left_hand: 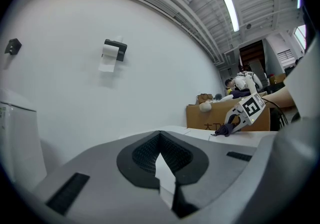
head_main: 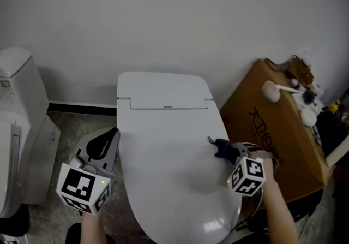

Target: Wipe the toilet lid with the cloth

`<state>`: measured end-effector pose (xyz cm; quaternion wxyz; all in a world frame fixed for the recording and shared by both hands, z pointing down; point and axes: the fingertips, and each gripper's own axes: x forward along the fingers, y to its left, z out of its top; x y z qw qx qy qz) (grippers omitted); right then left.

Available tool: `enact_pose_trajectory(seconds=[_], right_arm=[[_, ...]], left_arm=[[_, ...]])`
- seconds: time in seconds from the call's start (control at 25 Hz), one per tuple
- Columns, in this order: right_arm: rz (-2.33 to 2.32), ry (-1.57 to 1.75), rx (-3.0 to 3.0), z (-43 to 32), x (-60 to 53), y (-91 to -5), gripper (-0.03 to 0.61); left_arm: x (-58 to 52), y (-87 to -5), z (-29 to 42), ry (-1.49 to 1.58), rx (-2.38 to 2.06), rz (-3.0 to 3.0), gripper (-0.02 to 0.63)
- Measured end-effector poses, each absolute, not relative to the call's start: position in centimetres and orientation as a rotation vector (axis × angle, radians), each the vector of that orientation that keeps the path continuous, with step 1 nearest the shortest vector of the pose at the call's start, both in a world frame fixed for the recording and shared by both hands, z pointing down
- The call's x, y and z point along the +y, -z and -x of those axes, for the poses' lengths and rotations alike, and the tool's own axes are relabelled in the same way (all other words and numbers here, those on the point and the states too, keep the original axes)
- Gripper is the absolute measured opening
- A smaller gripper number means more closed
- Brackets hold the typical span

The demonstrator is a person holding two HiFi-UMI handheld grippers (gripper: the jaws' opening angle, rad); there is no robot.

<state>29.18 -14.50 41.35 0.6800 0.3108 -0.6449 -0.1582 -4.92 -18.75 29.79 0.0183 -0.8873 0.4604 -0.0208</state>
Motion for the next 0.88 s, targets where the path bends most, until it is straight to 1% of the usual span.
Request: enact_pose_trajectory(seconds=[0.88], right_arm=[[-0.599, 0.446, -1.482, -22.7, -14.8, -41.2, 0.063]], left_arm=[[-18.6, -29.8, 3.8, 0.069, 1.408, 2.767, 0.017]])
